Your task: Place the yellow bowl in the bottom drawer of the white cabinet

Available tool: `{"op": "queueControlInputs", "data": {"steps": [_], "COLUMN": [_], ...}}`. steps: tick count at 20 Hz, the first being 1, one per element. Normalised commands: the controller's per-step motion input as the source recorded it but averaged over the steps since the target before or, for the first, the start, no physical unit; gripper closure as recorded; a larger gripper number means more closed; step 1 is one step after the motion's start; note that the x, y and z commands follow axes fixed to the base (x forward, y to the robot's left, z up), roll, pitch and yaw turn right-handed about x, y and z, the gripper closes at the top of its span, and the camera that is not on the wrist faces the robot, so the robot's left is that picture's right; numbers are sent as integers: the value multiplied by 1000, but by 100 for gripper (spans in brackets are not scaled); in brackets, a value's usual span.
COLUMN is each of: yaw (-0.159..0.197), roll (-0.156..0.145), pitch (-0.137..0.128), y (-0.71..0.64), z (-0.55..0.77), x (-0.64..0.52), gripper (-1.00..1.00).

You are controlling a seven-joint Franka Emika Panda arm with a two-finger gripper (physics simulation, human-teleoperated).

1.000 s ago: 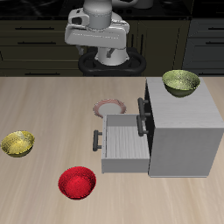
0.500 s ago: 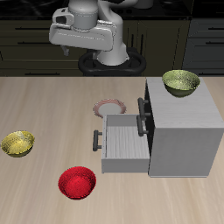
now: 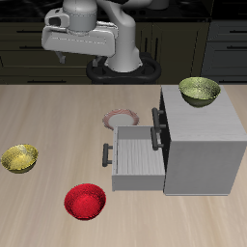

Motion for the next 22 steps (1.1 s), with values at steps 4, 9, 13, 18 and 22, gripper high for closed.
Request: {"op": "queueControlInputs", "data": {"steps": [4, 9, 13, 18, 22], "yaw": [42, 46, 38, 6, -7], "roll": [-15, 6, 30, 3, 6], "pitch": [-40, -19, -23, -4, -12], "y": [-250, -252, -235, -265, -178], "z": [101, 51, 4, -60, -12], "x": [235, 243, 239, 199, 212], "gripper": [-100, -100, -100, -100, -100]}}
